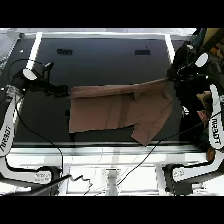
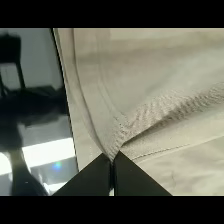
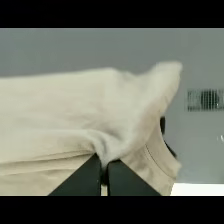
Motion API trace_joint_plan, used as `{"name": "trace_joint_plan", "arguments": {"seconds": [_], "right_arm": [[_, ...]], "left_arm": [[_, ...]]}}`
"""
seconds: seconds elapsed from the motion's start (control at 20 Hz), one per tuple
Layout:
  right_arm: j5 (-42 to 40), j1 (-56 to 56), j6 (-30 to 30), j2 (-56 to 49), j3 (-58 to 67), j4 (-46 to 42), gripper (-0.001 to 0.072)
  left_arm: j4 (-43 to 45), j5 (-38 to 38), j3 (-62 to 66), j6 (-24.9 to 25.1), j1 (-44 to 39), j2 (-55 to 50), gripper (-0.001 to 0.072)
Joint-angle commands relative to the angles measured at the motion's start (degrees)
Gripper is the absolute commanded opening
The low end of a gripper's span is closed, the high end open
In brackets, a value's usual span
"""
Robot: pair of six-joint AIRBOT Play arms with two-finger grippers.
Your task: Fold the clothes and pants, and hang the long-sleeved shirts on hangers.
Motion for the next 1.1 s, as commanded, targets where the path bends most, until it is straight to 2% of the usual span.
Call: {"name": "trace_joint_plan", "arguments": {"seconds": [0.0,0.2,0.25,0.45,0.6,0.75,0.8,0.85,0.9,0.95,1.0,1.05], "right_arm": [[2.47,-0.39,0.35,-0.81,-1.57,-1.4,0.0028],[6.25,-0.44,2.93,-3.54,-3.34,-4.39,0.0027],[7.13,-0.44,3.15,-4.04,-4.28,-5.07,0.0027],[7.89,-0.44,3.15,-4.22,-7.3,-5.9,0.0028],[9.07,-0.44,3.13,-4.22,-7.28,-7.41,0.0027],[9.79,-0.44,3.13,-4.2,-7.28,-9.88,0.0028],[9.79,-0.44,3.13,-4.2,-7.28,-9.6,0.0071],[9.77,-0.42,3.15,-4.2,-7.28,-9.38,0.026],[9.81,-0.39,3.13,-4.2,-7.28,-9.4,0.0542],[10.05,-0.39,3.13,-4.17,-7.28,-9.42,0.0702],[10.45,-0.39,3.1,-4.17,-7.28,-9.51,0.0696],[11.02,-0.39,2.86,-4.17,-7.28,-9.55,0.0696]], "left_arm": [[-4.96,-0.31,-0.13,-0.87,-0.11,-2.6,0.0014],[-15.08,5.05,-0.13,0.02,-0.28,-4.17,0.0014],[-15.17,6.58,-0.11,0.13,-0.68,-4.17,0.0014],[-14.95,7.93,-0.11,6.03,-2.54,-4.17,0.0014],[-13.11,6.97,-0.11,6.01,-2.95,-4.17,0.0013],[-8.83,2.6,-0.11,6.01,-2.89,-4.15,0.0014],[-8.2,0.74,-0.11,6.01,-2.89,-4.15,0.0015],[-8.15,-0.63,-0.11,6.03,-2.89,-4.15,0.0042],[-8.15,-1.68,-0.11,6.03,-2.89,-4.15,0.021],[-8.15,-2.29,-0.11,6.01,-2.89,-4.15,0.0482],[-8.15,-2.73,-0.11,6.03,-2.86,-4.15,0.0643],[-8.0,-2.93,-0.11,6.05,-2.86,-4.15,0.0654]]}}
